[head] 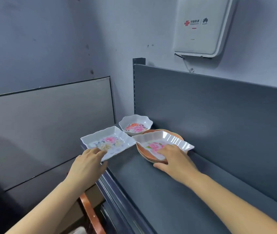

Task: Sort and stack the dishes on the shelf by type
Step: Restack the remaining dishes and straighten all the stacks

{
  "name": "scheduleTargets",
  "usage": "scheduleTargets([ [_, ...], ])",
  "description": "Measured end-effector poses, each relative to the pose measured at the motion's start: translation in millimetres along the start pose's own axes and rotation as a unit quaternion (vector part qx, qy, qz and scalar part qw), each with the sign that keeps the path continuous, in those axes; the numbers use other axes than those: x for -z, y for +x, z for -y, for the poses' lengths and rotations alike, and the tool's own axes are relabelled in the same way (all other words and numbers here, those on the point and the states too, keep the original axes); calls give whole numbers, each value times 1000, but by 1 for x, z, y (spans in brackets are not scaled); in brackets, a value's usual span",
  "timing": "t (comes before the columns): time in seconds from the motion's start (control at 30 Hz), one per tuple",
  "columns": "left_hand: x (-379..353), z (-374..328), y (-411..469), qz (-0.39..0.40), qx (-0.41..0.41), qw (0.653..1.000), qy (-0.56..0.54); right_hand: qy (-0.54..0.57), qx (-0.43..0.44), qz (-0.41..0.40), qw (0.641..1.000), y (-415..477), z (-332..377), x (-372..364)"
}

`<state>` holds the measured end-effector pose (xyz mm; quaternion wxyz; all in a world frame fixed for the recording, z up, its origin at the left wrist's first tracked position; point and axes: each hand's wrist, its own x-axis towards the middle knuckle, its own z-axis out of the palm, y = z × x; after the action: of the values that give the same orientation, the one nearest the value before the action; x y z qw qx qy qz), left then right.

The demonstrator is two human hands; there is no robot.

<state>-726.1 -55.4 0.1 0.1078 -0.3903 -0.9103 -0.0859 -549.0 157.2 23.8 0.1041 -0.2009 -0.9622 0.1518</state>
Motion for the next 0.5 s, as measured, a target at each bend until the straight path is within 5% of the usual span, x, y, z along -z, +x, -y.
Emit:
scheduleTargets([
  [0.3,-24,9,24,40,-66,997,27,-55,60,-151,985,3,-6,-19],
  [0.5,-25,24,26,-21,-139,989,48,-28,33,-208,977,-13,0,-13],
])
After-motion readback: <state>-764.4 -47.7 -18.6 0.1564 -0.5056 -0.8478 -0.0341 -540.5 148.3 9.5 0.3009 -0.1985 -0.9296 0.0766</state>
